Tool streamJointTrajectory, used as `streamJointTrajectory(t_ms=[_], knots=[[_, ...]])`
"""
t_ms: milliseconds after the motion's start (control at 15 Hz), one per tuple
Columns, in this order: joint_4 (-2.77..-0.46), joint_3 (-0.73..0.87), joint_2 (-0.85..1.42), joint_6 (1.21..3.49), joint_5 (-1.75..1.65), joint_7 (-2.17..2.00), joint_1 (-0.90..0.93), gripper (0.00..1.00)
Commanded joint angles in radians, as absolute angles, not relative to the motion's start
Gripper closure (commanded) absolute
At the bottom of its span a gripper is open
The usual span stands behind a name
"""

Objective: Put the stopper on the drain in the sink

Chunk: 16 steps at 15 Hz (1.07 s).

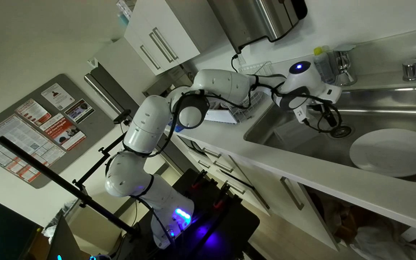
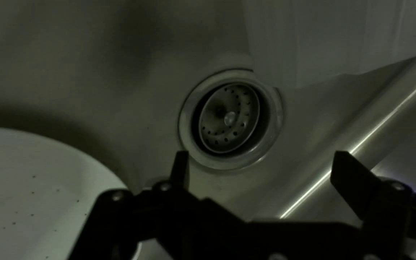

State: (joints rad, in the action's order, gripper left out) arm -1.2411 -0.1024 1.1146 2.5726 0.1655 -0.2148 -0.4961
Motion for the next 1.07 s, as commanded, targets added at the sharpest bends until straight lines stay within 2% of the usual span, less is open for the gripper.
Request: streamJointTrajectory(t_ms=[0, 1000], knots=[[-1.385, -0.098, 1.005, 2.523, 0.139, -0.179, -0.493, 0.00], [-1.752, -0.011, 0.755, 2.632, 0.187, 0.039, -0.354, 0.00]])
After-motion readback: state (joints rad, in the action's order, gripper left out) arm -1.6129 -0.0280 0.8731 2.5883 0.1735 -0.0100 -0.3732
